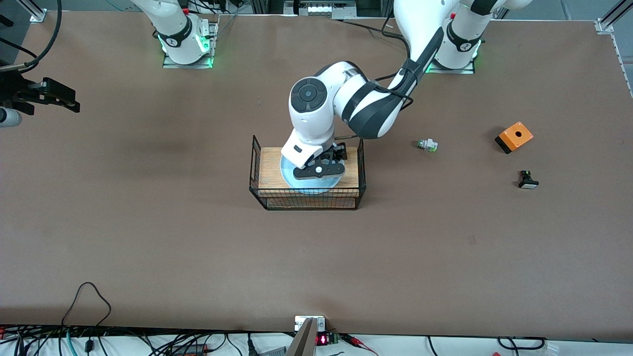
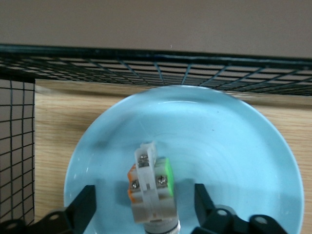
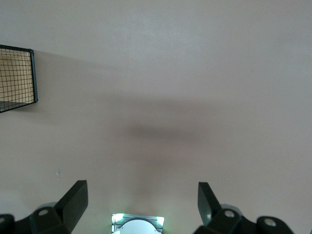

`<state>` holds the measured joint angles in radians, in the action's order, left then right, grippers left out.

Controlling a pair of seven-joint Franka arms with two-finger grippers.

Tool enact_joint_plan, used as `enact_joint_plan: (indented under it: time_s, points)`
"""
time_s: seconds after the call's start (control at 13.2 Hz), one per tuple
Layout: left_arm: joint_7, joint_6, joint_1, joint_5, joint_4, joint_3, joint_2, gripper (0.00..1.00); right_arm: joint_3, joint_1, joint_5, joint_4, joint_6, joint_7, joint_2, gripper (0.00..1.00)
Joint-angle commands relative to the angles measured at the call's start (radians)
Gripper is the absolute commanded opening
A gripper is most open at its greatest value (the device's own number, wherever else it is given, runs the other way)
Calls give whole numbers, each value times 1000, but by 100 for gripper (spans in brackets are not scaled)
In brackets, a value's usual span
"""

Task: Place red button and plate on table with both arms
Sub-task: 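Lower the left gripper and grasp the red-based button on the plate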

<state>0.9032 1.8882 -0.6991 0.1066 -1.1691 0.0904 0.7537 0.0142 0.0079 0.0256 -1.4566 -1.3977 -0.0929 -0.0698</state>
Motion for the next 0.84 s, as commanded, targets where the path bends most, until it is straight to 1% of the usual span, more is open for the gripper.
enact_joint_plan:
  time_s: [0.0,0.08,0.15,0.3,0.53,0.61,0.76]
  points:
    - [6,26,-5,19,31,-3,13,61,0,-5,10,19,8,-14,-7,100]
    - [8,29,-5,15,25,-3,13,44,0,-3,10,19,8,-14,-7,100]
    - [8,29,-3,13,25,-3,12,33,0,-5,10,19,8,-14,-7,100]
    - [9,28,-2,13,26,-1,7,19,0,-5,10,19,8,-14,-7,100]
    - [2,20,6,15,31,-1,-13,18,0,-5,10,19,8,-14,-7,100]
    - [5,6,10,15,26,-1,-52,18,0,-5,10,19,8,-14,-7,100]
    - [2,-97,27,11,37,6,-115,17,0,-5,10,19,8,-14,-7,100]
